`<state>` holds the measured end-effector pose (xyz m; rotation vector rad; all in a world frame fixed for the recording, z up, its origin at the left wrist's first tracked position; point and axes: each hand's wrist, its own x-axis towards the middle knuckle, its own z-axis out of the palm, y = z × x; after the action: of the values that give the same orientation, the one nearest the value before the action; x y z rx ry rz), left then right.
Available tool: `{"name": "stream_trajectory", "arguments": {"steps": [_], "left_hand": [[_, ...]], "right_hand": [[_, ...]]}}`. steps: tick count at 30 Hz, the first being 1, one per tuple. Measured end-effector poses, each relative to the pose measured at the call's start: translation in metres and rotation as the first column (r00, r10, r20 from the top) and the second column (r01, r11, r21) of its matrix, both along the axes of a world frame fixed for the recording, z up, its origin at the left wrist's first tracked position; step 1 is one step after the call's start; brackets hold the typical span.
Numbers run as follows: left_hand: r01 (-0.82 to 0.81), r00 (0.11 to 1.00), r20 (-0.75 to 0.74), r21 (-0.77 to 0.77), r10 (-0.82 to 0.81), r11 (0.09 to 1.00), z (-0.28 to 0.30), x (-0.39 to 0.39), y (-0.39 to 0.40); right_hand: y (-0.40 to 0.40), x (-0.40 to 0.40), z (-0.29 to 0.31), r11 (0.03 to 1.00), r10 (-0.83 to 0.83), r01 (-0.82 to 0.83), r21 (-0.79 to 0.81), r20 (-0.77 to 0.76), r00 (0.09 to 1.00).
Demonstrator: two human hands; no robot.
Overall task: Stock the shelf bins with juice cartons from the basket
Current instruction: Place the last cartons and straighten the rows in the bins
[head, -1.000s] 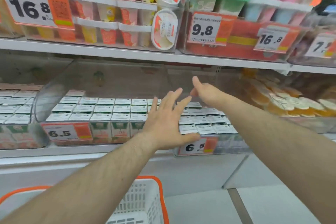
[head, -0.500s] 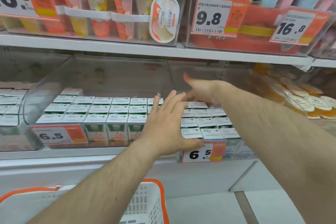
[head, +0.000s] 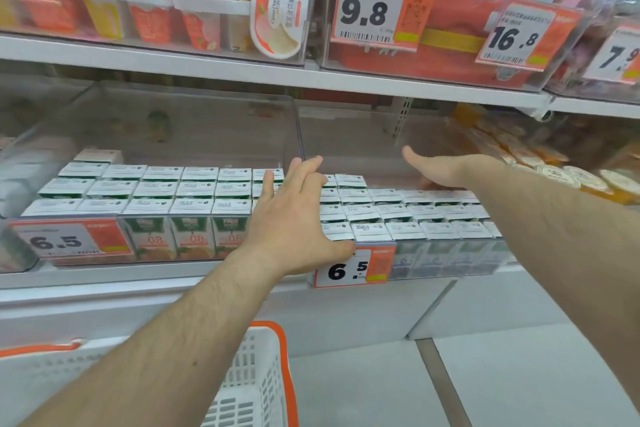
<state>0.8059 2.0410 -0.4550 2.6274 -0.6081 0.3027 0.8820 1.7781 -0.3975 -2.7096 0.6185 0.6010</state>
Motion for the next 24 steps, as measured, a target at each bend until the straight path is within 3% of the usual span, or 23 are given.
{"name": "stream_trajectory", "arguments": {"steps": [12,15,18,24], "left_hand": [[0.010,1.000,-0.028,-0.043,-0.012,0.999,-0.001,-0.001,0.000],[0.008,0.999,-0.039,-0.087,-0.012,0.996,-0.002,-0.001,-0.001],[0.004,0.999,-0.046,-0.108,-0.009,0.994,-0.002,-0.002,-0.002],[-0.008,0.997,-0.073,-0.145,-0.003,0.989,-0.001,-0.004,-0.005]], "right_hand": [[-0.022,-0.015,-0.009,0.997,-0.073,0.072,0.020,0.057,0.996],[-0.025,-0.022,-0.008,0.996,-0.083,0.088,-0.017,0.216,0.973],[-0.032,-0.036,-0.006,0.967,-0.047,0.136,-0.218,0.371,0.928],[-0.025,-0.060,-0.005,0.972,-0.155,0.198,-0.125,0.288,0.945]]}}
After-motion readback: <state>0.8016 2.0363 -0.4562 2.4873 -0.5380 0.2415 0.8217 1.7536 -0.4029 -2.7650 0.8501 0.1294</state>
